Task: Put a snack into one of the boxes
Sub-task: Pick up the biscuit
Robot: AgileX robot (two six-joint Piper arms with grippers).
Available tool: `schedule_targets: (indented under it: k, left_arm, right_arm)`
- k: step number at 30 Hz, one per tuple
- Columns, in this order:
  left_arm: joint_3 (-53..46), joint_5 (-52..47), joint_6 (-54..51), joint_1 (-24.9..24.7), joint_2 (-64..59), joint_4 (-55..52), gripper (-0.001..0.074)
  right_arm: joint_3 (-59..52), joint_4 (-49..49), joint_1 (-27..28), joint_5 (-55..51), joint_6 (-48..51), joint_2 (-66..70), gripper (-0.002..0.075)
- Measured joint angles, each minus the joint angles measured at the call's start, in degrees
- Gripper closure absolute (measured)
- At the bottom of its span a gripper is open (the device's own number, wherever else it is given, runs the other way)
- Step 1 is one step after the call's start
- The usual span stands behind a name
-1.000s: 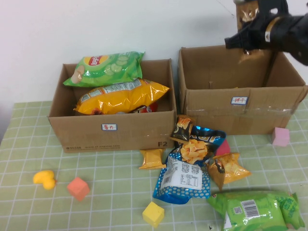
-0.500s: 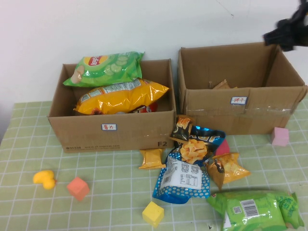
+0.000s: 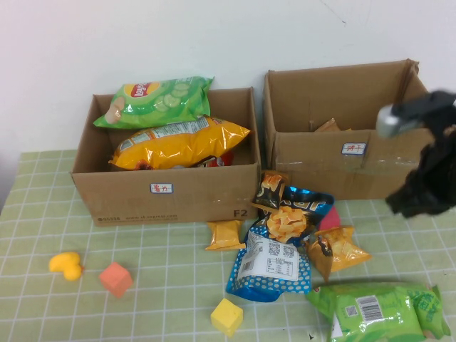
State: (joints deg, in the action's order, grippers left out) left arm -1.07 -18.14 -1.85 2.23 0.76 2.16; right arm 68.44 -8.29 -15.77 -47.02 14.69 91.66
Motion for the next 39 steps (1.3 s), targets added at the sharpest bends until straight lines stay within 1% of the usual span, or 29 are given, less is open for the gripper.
schedule_targets:
  k: [4, 7, 9, 12, 14, 15, 16, 19, 21, 22, 23, 25, 28, 31, 35, 39]
  left_arm:
    - [0.00, 0.00, 0.00, 0.00, 0.00, 0.00, 0.0738]
    - [0.00, 0.00, 0.00, 0.00, 0.00, 0.00, 0.0738]
    - [0.00, 0.00, 0.00, 0.00, 0.00, 0.00, 0.0738]
    - [0.00, 0.00, 0.00, 0.00, 0.00, 0.00, 0.0738]
    - [0.00, 0.00, 0.00, 0.00, 0.00, 0.00, 0.0738]
    - [0.00, 0.00, 0.00, 0.00, 0.00, 0.00, 0.0738]
    - [0.00, 0.00, 0.00, 0.00, 0.00, 0.00, 0.0738]
    - [0.00, 0.00, 0.00, 0.00, 0.00, 0.00, 0.0738]
    - [0.00, 0.00, 0.00, 0.00, 0.00, 0.00, 0.0738]
    - [0.00, 0.00, 0.00, 0.00, 0.00, 0.00, 0.0738]
    - [0.00, 0.00, 0.00, 0.00, 0.00, 0.00, 0.0738]
    - [0.00, 0.00, 0.00, 0.00, 0.00, 0.00, 0.0738]
    - [0.00, 0.00, 0.00, 0.00, 0.00, 0.00, 0.0738]
    - [0.00, 0.00, 0.00, 0.00, 0.00, 0.00, 0.0738]
    - [0.00, 0.00, 0.10, 0.00, 0.00, 0.00, 0.0738]
    - [0.00, 0.00, 0.10, 0.00, 0.00, 0.00, 0.0738]
  right_arm:
    - [-1.49, -3.57, -0.12, 0.57, 7.71, 3.85, 0.0727]
    - [-1.49, -6.11, -1.58, 2.58, 12.83, 7.05, 0.0727]
    - [-1.49, -6.92, -3.22, 5.73, 14.06, 8.73, 0.0727]
    - [-1.49, -8.54, -5.76, 14.02, 14.33, 10.48, 0.0727]
    - [-1.49, -10.67, -6.94, 20.40, 14.73, 11.60, 0.0701]
    - [-1.49, -12.03, -7.48, 22.87, 14.97, 11.97, 0.0676]
    - [-1.49, -13.48, -7.83, 25.77, 14.95, 12.65, 0.0631]
    - [-1.38, -18.08, -8.45, 32.78, 14.95, 14.86, 0.0432]
    - [-1.16, -21.50, -8.85, 37.14, 13.79, 16.39, 0.0279]
    - [-1.03, -23.15, -8.98, 39.06, 12.63, 17.25, 0.0220]
    - [-0.99, -24.37, -9.27, 40.77, 11.14, 18.11, 0.0181]
    - [-0.89, -26.17, -9.78, 43.21, 8.18, 19.66, 0.0145]
    - [-0.76, -27.95, -10.57, 46.61, 4.49, 22.12, 0.0137]
    - [0.84, -28.53, -11.70, 48.91, 3.12, 24.44, 0.0153]
    - [3.68, -29.03, -13.26, 49.73, 2.47, 26.69, 0.0183]
    - [5.75, -29.28, -14.47, 49.80, 1.89, 28.33, 0.0192]
